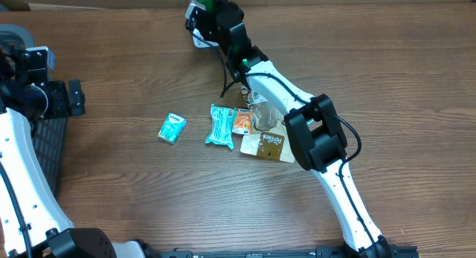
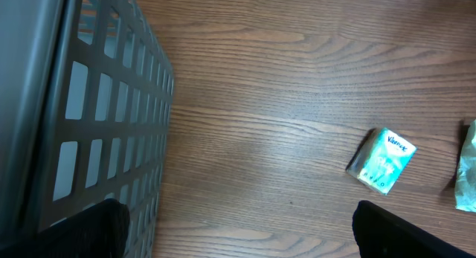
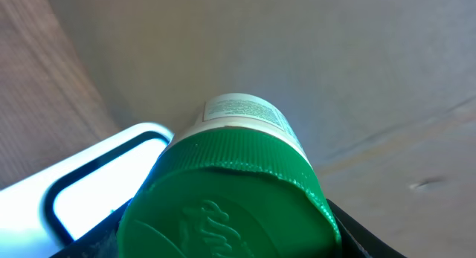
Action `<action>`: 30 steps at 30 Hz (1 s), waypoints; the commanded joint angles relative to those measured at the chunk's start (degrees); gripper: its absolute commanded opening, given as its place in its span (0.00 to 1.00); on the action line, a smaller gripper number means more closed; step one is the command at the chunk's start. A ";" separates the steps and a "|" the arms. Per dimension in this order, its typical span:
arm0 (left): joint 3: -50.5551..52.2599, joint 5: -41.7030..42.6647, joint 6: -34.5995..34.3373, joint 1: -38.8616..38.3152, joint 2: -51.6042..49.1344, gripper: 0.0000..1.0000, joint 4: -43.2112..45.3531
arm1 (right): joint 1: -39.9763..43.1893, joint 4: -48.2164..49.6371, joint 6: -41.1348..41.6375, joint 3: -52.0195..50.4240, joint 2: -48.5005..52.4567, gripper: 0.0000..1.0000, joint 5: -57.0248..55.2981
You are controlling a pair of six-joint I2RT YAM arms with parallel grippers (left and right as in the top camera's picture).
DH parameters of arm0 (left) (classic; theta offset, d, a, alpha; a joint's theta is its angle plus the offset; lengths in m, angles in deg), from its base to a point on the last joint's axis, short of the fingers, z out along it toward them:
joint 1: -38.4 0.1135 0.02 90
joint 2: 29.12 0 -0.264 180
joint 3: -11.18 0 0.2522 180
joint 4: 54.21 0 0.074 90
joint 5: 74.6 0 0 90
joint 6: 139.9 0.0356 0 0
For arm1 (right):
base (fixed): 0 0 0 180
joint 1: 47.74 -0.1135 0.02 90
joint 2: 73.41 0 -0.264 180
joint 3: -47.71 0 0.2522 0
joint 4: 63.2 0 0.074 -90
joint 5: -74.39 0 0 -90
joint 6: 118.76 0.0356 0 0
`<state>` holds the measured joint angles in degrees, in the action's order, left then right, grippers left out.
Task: Scan the item barcode
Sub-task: 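Hold the jar label in front of the scanner, then carry the jar back right and set it down, open gripper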
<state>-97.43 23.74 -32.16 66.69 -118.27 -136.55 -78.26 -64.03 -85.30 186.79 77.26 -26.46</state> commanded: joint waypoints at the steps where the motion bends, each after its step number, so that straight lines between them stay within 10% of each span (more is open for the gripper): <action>1: -0.04 0.66 -0.59 0.57 0.28 1.00 0.00 | 0.59 1.49 -4.00 1.40 -1.73 0.29 -0.68; 21: -0.04 0.66 -0.59 0.57 0.28 1.00 0.00 | 0.61 -0.63 -2.73 1.40 -4.33 0.30 -0.68; 30: -0.04 0.66 -0.59 0.57 0.28 1.00 0.00 | 0.22 -14.16 13.66 1.40 -16.41 0.29 -0.68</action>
<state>-97.43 23.76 -32.16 66.69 -118.27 -136.57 -77.85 -77.10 -80.25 186.72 72.37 -26.53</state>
